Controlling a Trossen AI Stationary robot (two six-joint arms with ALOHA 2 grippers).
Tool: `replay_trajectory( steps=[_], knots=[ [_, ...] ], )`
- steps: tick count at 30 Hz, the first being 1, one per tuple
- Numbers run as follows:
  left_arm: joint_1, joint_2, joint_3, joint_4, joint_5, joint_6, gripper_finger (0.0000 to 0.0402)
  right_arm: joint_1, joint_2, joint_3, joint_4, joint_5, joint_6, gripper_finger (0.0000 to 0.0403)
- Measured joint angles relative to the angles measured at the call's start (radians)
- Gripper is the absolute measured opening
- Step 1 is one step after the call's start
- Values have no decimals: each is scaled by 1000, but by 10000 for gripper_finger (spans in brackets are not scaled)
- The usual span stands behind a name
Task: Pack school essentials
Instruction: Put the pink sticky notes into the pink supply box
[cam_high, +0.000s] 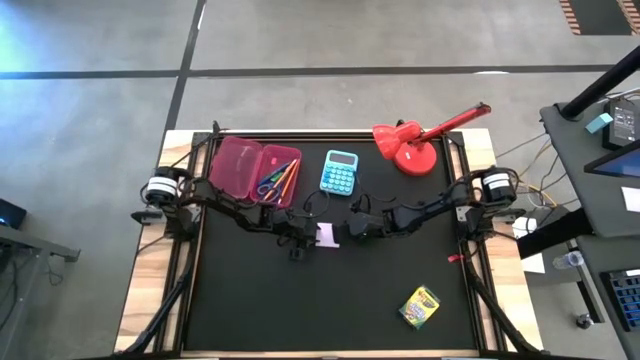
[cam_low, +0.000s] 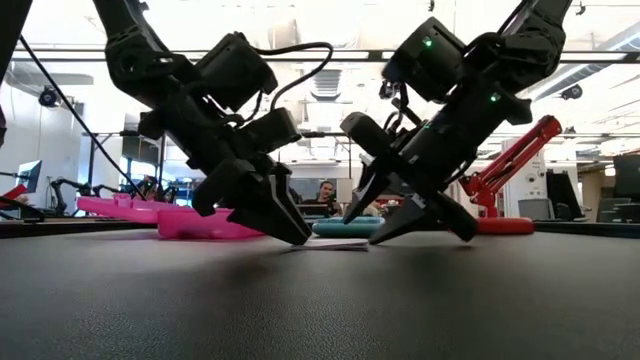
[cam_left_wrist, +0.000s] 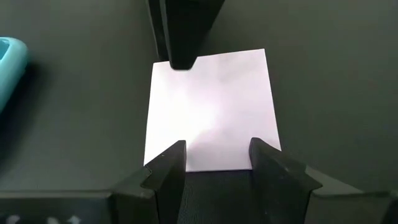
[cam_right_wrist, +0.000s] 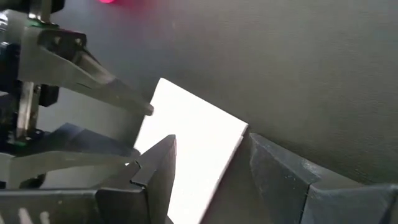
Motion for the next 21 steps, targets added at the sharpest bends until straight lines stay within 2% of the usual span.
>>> replay_trajectory(
  steps=[8, 21],
  knots=[
    [0, -1, -14, 7, -6, -2, 164, 0, 35, 1, 67, 2, 4, 189],
    [0, 9, -43, 50, -10, -5, 164, -1, 26, 0, 69, 0, 9, 189]
  ],
)
